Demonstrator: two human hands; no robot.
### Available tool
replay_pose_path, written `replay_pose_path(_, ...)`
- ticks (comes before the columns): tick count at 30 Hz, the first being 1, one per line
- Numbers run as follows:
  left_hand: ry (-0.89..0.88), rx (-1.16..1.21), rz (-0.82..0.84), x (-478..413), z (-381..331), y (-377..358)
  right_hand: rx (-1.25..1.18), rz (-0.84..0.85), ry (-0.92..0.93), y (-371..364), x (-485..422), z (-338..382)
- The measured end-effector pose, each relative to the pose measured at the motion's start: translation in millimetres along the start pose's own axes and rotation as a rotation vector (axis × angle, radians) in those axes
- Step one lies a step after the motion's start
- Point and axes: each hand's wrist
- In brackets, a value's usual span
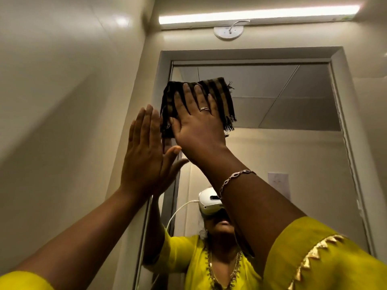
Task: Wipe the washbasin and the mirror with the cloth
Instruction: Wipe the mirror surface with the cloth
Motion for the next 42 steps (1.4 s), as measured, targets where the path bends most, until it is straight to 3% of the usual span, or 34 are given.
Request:
replay_pose_path(26,-0.039,-0.134,0.092,-1.4,7.4,-3.7,0.16,-0.086,-0.232,38.3,81.0,-182.8)
replay_pose_path(42,0.008,0.009,0.037,-1.1,7.3,-8.5,0.108,-0.132,-0.399,25.1,100.2,-156.2)
Point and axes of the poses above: each hand's wrist, its own x-axis away from the middle knuckle, its own y-axis out of the back of the hand, z = x × y, and after that the axes turned 7 degrees about z, right-handed
